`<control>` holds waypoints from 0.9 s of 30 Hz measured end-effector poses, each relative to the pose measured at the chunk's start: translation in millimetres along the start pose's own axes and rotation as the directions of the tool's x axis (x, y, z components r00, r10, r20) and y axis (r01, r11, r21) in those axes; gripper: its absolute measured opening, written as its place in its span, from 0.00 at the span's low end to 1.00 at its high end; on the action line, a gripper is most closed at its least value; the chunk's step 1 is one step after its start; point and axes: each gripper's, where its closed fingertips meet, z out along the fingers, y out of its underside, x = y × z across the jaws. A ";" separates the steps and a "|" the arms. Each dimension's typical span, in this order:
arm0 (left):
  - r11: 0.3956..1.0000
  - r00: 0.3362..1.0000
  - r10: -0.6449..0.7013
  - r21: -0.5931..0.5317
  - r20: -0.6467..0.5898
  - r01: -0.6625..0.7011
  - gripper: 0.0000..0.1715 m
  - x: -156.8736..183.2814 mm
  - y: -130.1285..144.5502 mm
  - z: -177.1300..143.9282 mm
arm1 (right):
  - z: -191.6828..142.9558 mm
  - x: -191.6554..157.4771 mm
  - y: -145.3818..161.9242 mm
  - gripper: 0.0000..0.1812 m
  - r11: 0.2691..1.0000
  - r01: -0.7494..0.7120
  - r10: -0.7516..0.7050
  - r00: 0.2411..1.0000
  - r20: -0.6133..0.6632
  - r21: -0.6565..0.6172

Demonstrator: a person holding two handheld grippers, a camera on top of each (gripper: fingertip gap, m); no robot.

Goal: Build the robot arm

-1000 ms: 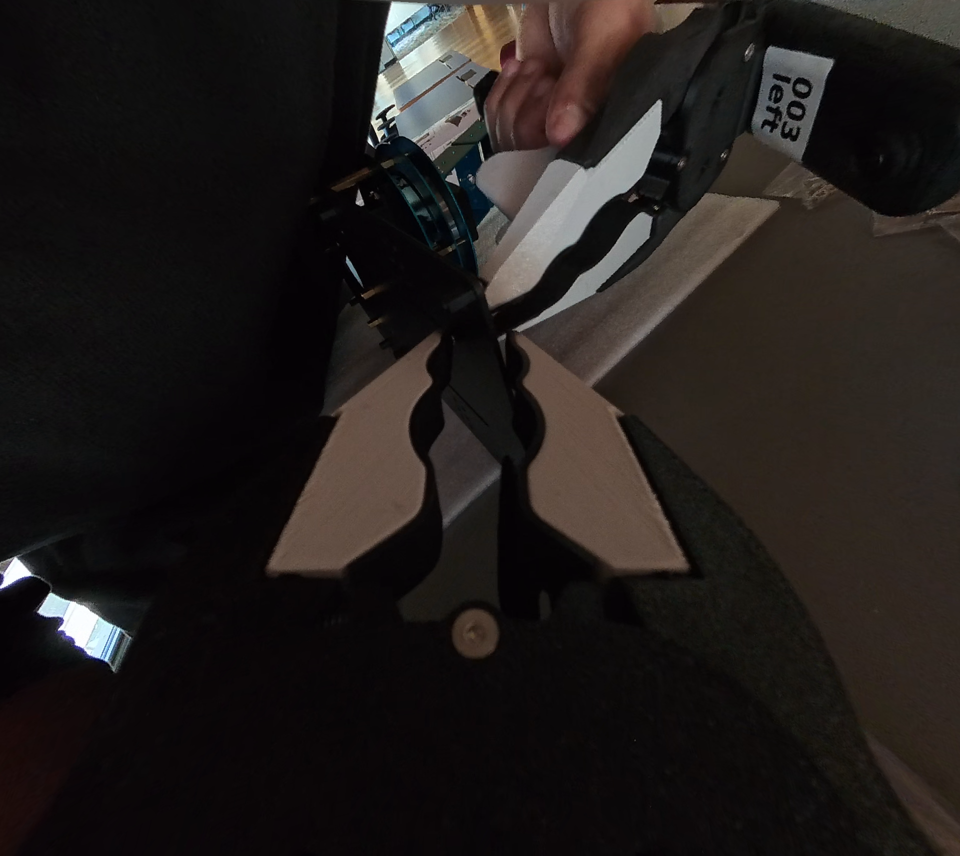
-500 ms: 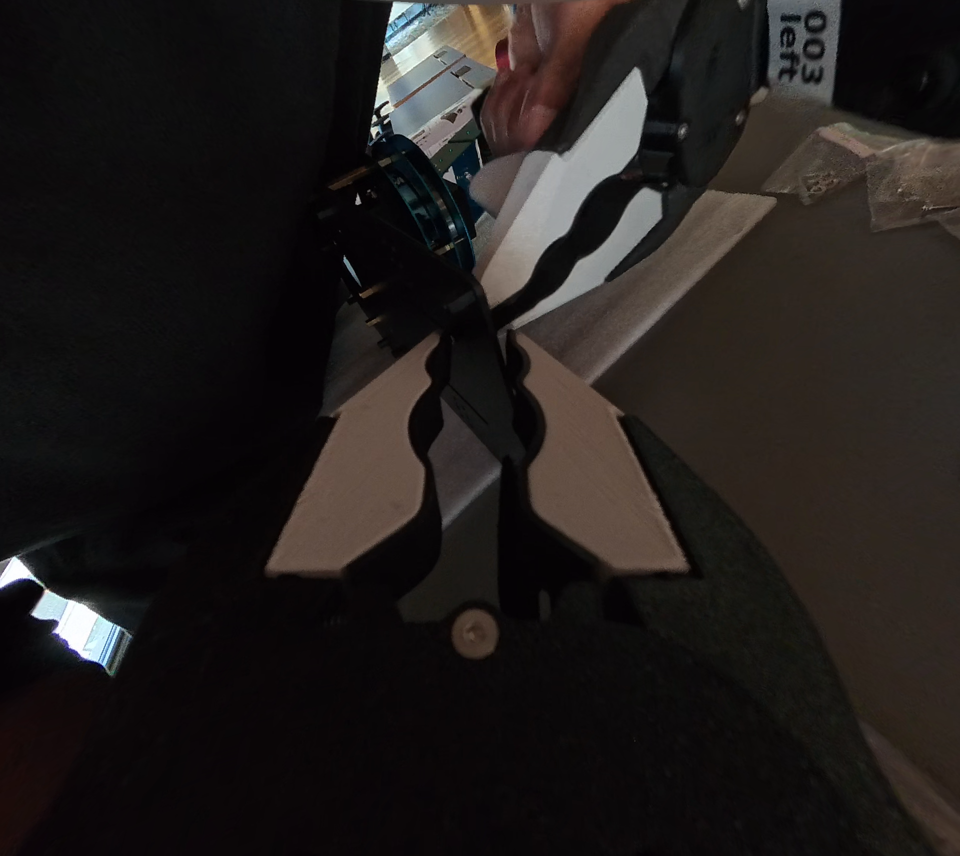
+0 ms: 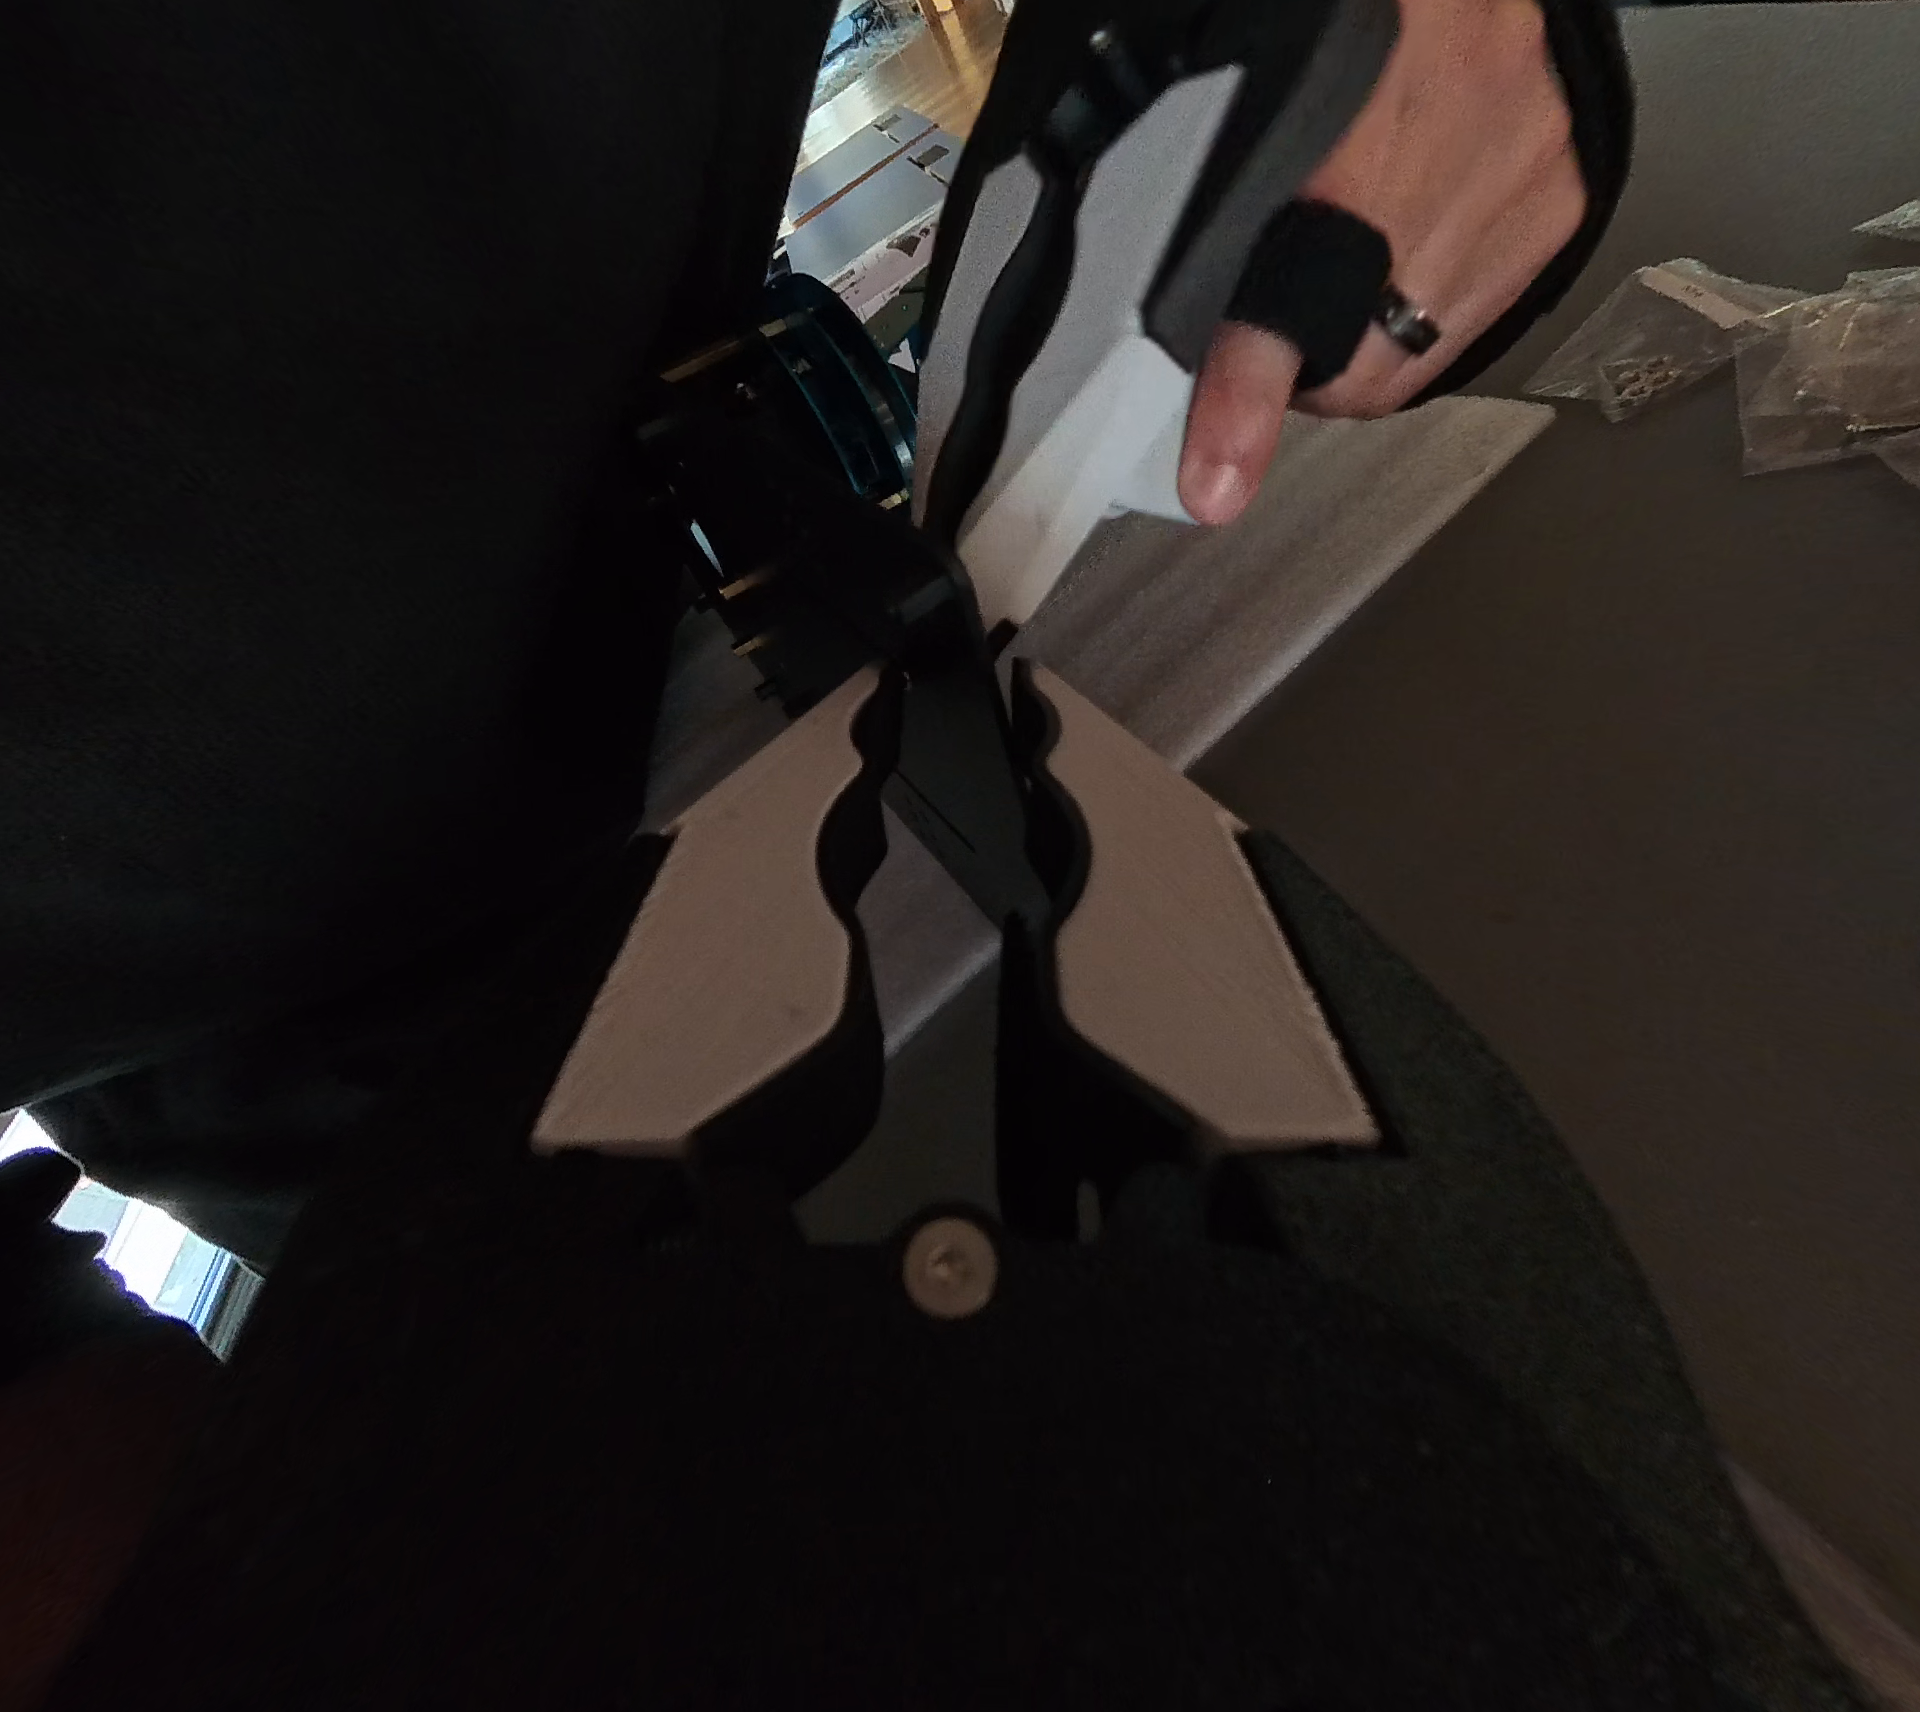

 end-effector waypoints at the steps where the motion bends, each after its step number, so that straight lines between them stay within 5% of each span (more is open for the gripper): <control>1: 0.992 0.992 0.121 -0.023 0.035 -0.120 0.02 -0.6 0.6 0.2 | 0.0 -0.1 -0.2 0.11 1.000 0.000 0.000 1.000 0.002 0.001; 4: 0.918 0.914 0.395 -0.080 0.094 -0.389 0.02 -2.5 1.6 0.6 | 0.2 -0.1 -0.2 0.11 1.000 0.000 0.000 1.000 0.008 0.001; 7: 0.735 0.723 0.678 -0.160 0.134 -0.659 0.01 -4.1 2.1 1.3 | 0.0 -0.4 -0.1 0.11 1.000 0.000 0.000 1.000 0.010 0.001; 9: 0.644 0.626 0.765 -0.190 0.152 -0.741 0.03 -5.1 1.9 1.4 | -0.1 -0.4 -0.1 0.11 1.000 -0.001 0.001 1.000 0.008 0.002; 10: 0.646 0.626 0.763 -0.195 0.161 -0.738 0.03 -5.6 1.7 1.2 | 0.0 -0.3 -0.1 0.11 1.000 -0.001 0.001 1.000 0.007 0.002; 12: 0.763 0.748 0.645 -0.180 0.153 -0.621 0.03 -6.0 2.4 0.4 | 0.0 -0.1 -0.2 0.11 1.000 -0.002 0.002 1.000 0.005 0.000; 15: 0.975 0.971 0.213 -0.090 0.109 -0.204 0.03 -2.7 4.9 -7.4 | -0.1 -0.1 -0.2 0.11 1.000 -0.002 0.002 1.000 0.009 -0.003; 17: 0.972 0.971 -0.234 -0.008 0.055 0.234 0.06 -2.3 8.4 -13.1 | 0.0 -0.2 -0.2 0.11 1.000 -0.002 0.002 1.000 0.009 -0.002; 19: 0.755 0.756 -0.653 0.040 -0.048 0.654 0.12 -2.6 13.2 -15.2 | 0.0 -0.2 -0.3 0.11 1.000 -0.002 0.002 1.000 0.011 -0.003; 21: 0.441 0.441 -0.887 0.031 -0.138 0.897 0.13 -6.4 17.3 -14.7 | 0.0 -0.1 -0.2 0.11 1.000 -0.002 0.002 1.000 0.012 -0.006; 23: 0.174 0.173 -0.964 0.014 -0.203 0.985 0.14 -10.4 15.3 -14.1 | 0.1 -0.3 -0.2 0.11 1.000 -0.002 0.002 1.000 0.013 -0.007; 27: -0.191 -0.219 -0.926 -0.117 -0.309 0.975 0.14 -3.2 1.8 -5.4 | 0.0 -0.3 -0.1 0.11 1.000 -0.002 0.002 1.000 0.016 -0.005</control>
